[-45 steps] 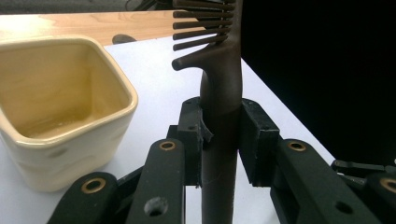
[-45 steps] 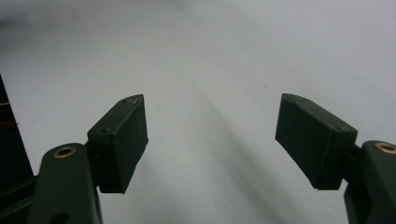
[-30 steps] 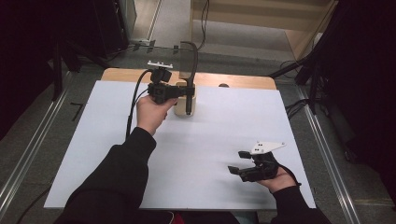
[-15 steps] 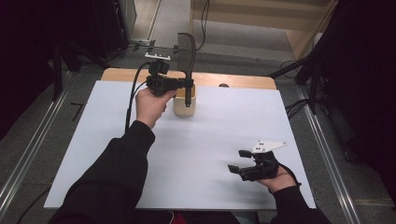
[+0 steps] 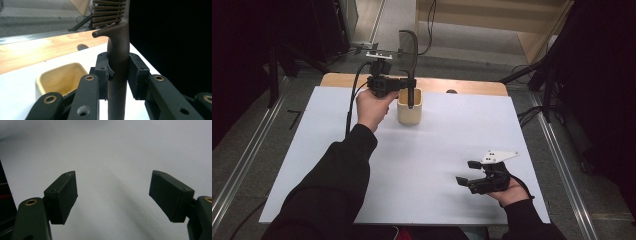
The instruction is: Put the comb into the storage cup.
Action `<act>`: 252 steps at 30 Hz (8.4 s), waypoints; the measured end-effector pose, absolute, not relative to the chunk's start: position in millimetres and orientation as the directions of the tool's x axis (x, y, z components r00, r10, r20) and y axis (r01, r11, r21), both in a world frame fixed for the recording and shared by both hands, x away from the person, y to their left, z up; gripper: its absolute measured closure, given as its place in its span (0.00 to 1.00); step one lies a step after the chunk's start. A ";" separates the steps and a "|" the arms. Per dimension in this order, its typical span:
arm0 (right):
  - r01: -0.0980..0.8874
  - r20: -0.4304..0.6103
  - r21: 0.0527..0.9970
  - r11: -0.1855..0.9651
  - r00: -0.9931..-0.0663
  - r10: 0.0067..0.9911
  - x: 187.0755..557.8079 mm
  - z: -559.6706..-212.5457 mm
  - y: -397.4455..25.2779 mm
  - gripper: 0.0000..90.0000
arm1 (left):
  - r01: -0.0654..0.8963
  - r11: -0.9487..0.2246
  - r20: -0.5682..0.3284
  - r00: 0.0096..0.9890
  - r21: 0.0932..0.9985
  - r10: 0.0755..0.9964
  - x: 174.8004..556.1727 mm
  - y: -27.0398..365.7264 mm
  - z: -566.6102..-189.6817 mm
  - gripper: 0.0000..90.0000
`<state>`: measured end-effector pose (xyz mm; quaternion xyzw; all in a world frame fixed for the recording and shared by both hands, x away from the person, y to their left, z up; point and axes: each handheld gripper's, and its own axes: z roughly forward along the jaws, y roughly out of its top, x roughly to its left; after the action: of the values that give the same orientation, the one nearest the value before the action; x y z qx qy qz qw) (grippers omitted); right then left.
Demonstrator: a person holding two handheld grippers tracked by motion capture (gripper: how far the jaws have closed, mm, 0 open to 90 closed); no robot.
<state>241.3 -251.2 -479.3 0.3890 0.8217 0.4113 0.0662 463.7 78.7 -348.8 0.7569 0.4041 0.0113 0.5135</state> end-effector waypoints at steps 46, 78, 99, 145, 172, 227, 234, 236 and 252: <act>0.591 0.233 0.733 0.335 -0.681 0.694 243.4 -481.3 -251.1 0.23 | 0.553 -0.144 -0.330 0.665 0.821 0.670 502.2 68.8 -378.4 0.81; 0.578 0.234 0.744 0.334 -0.695 0.680 244.0 -480.4 -251.0 0.23 | 0.556 -0.199 -0.303 0.679 0.807 0.669 504.1 67.7 -413.0 0.81; 0.577 0.235 0.746 0.333 -0.696 0.678 244.5 -480.7 -250.1 0.23 | 0.562 -0.214 -0.301 0.682 0.799 0.666 501.9 66.9 -423.1 0.80; 0.575 0.225 0.736 0.357 -0.705 0.673 245.0 -481.9 -249.0 0.23 | 0.597 -0.161 -0.376 0.668 0.786 0.642 485.5 110.8 -404.2 0.39; 0.580 0.224 0.736 0.350 -0.696 0.682 245.8 -482.6 -250.9 0.23 | 0.641 -0.215 -0.428 0.688 0.737 0.586 452.0 133.9 -406.0 0.36; 0.600 0.225 0.714 0.360 -0.684 0.694 249.2 -485.8 -250.5 0.24 | 0.670 -0.321 -0.449 0.709 0.669 0.544 375.2 152.3 -438.7 0.35; 0.599 0.224 0.716 0.358 -0.683 0.695 250.9 -486.2 -250.3 0.24 | 0.670 -0.321 -0.448 0.709 0.669 0.544 363.3 157.7 -439.7 0.35; 0.598 0.224 0.716 0.360 -0.685 0.693 251.3 -486.2 -250.2 0.24 | 0.668 -0.329 -0.443 0.712 0.668 0.545 360.3 159.9 -440.5 0.35; 0.595 0.220 0.716 0.364 -0.688 0.691 254.1 -486.0 -249.8 0.24 | 0.672 -0.342 -0.425 0.705 0.657 0.568 335.2 174.8 -448.4 0.35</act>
<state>254.1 -249.8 -486.0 0.3902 0.8239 0.4068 0.0589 335.2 174.8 -448.4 0.8169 0.3794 -0.0603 0.4302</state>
